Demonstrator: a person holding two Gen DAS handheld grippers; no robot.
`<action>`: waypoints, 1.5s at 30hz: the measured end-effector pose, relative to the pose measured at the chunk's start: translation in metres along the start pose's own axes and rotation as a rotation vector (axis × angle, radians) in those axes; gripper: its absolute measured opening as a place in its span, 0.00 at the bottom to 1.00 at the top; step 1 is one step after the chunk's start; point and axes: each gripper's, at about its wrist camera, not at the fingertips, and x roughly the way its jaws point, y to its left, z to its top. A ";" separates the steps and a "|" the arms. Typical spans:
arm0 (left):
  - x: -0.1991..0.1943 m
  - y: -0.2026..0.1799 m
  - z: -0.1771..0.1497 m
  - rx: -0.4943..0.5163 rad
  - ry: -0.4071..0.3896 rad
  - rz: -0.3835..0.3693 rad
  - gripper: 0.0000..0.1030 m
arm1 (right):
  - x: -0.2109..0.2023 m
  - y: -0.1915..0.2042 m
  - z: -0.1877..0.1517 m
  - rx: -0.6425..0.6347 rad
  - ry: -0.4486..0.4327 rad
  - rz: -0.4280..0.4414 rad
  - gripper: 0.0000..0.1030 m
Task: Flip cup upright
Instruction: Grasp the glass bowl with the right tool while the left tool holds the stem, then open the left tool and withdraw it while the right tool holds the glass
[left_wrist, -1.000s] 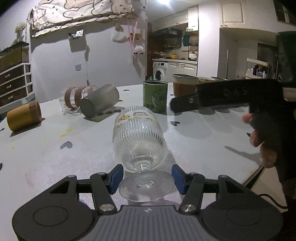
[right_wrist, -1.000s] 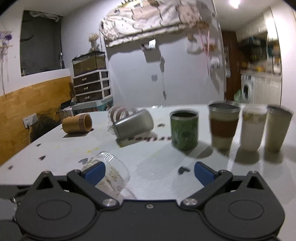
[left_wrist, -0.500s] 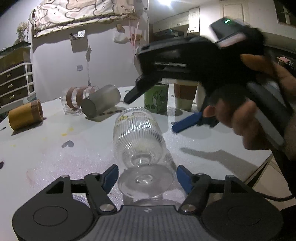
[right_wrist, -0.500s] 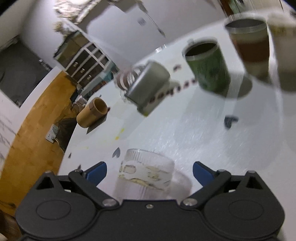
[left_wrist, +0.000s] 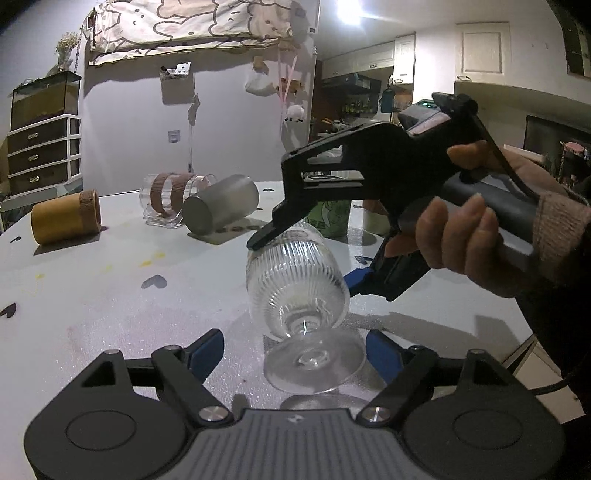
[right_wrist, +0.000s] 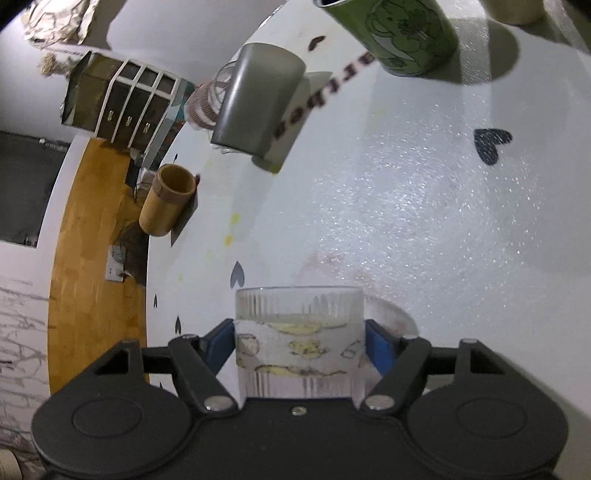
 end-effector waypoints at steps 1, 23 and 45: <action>0.000 0.001 0.000 -0.006 -0.003 -0.011 0.82 | -0.001 0.003 -0.002 -0.024 -0.007 -0.005 0.72; 0.016 -0.004 0.018 -0.067 -0.168 -0.019 0.73 | -0.054 0.073 -0.093 -0.882 -0.388 -0.192 0.72; 0.013 -0.012 0.011 0.007 -0.164 0.012 0.91 | -0.065 0.062 -0.102 -0.925 -0.472 -0.249 0.72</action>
